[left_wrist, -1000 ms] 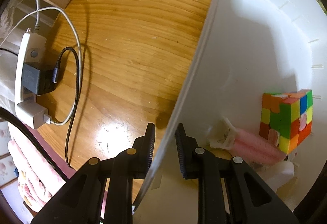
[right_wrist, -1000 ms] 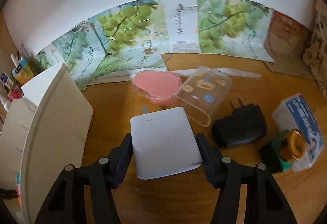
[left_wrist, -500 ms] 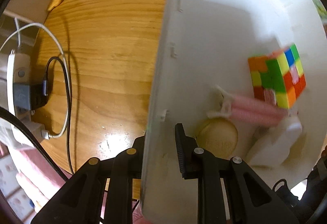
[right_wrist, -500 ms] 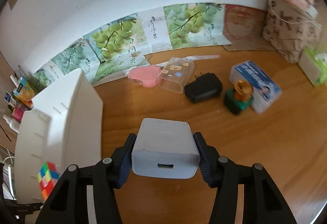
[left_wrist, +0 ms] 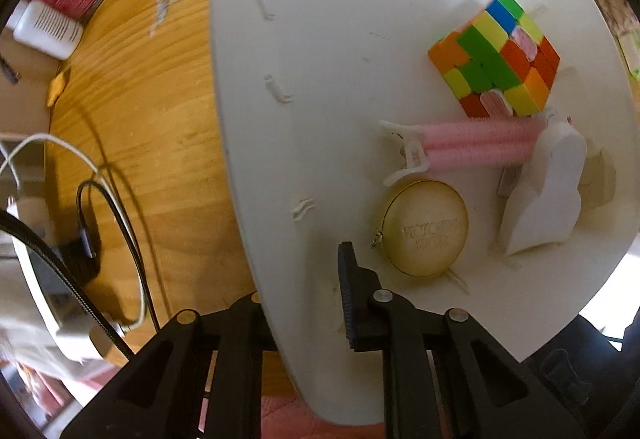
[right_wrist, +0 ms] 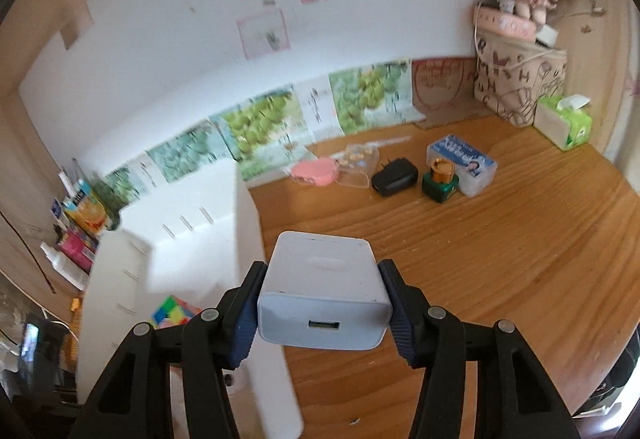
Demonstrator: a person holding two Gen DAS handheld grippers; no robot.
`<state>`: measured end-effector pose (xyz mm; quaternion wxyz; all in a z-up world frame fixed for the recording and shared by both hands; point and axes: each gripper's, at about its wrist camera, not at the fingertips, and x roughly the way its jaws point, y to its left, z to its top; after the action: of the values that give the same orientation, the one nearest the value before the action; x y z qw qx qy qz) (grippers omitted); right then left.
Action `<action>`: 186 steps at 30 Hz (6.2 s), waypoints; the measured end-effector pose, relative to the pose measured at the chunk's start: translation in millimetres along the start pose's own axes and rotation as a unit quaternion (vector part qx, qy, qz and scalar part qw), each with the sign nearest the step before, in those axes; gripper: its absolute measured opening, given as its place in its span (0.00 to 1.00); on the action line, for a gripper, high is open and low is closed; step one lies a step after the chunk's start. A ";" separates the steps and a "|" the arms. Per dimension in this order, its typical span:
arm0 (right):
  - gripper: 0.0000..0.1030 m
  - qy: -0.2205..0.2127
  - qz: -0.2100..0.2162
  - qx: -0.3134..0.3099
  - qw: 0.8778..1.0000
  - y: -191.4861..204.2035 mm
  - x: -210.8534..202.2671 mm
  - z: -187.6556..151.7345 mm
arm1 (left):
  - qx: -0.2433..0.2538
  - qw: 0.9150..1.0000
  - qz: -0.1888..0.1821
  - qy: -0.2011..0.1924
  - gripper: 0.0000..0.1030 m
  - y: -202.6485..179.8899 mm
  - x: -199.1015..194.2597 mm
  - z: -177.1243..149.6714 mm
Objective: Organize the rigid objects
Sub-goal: 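Carry the white charger with the right tool and release it in the tray, then reach the right tool to the green-based gold-capped tin and grasp it, then carry the green tin with the right tool and release it in the tray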
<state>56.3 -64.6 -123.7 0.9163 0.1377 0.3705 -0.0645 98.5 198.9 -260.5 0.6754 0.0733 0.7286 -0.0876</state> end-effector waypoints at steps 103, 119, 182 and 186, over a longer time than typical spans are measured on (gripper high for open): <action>0.74 0.377 -0.015 0.230 0.897 -166.3 196.1 124.0 | -0.263 0.965 -0.005 -0.010 0.15 62.5 -1.7 -12.5; 0.50 0.375 -0.064 0.235 0.894 -172.0 217.5 113.4 | -0.267 0.963 -0.012 -0.010 0.15 69.9 -2.2 -15.3; 0.41 0.206 0.303 -0.089 0.926 39.9 65.3 38.5 | -0.228 0.973 -0.010 0.025 0.15 64.0 5.8 -8.4; 0.41 0.211 0.318 -0.114 0.917 59.9 69.6 26.0 | -0.238 0.971 -0.009 0.024 0.15 64.8 5.2 -8.8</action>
<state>136.6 -16.4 -142.1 0.7985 0.1532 0.4969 0.3034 104.1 263.9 -266.9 0.6552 -0.0938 0.7448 0.0844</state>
